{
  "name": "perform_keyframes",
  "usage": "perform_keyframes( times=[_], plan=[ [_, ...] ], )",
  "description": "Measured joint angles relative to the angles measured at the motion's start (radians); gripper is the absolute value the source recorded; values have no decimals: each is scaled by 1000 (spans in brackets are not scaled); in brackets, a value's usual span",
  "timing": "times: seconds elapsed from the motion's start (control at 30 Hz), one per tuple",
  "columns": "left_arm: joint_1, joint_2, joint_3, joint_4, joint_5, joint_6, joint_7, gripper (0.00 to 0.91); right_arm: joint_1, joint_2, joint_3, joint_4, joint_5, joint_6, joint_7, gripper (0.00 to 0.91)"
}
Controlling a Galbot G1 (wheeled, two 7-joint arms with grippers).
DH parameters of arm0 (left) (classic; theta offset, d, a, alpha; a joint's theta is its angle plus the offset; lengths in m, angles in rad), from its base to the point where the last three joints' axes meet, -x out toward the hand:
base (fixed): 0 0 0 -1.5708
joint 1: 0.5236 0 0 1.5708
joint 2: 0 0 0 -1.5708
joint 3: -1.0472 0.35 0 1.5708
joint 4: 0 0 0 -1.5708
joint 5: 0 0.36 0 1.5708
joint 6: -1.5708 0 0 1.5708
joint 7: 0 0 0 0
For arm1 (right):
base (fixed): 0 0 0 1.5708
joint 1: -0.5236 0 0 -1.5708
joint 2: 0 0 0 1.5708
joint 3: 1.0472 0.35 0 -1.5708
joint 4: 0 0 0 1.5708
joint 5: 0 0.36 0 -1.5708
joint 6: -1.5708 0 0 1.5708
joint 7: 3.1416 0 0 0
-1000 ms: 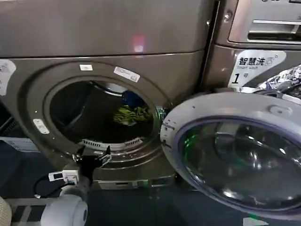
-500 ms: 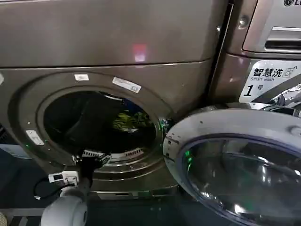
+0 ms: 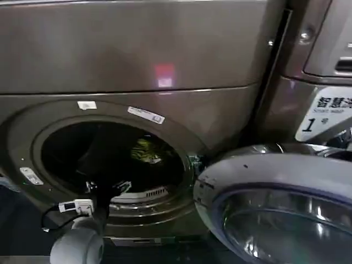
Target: Grasp the clothes from the dryer.
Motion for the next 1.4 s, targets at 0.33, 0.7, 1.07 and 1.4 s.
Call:
perform_keyframes(
  times=[0.33,0.7,1.07,1.4],
  plan=[
    [-277,-6,1,302,33,0,20,907,15,7,-30,1,-2,7,-4,907],
    [-621,-45,-20,752,139,-188,51,907,28,6,-47,-8,-5,10,-9,907],
    [-875,-57,-35,1147,344,-354,141,907,38,12,-67,-5,-9,10,-15,907],
    [-994,-45,-67,1328,938,-600,493,907,34,15,-76,-2,-15,13,-18,907]
  ],
)
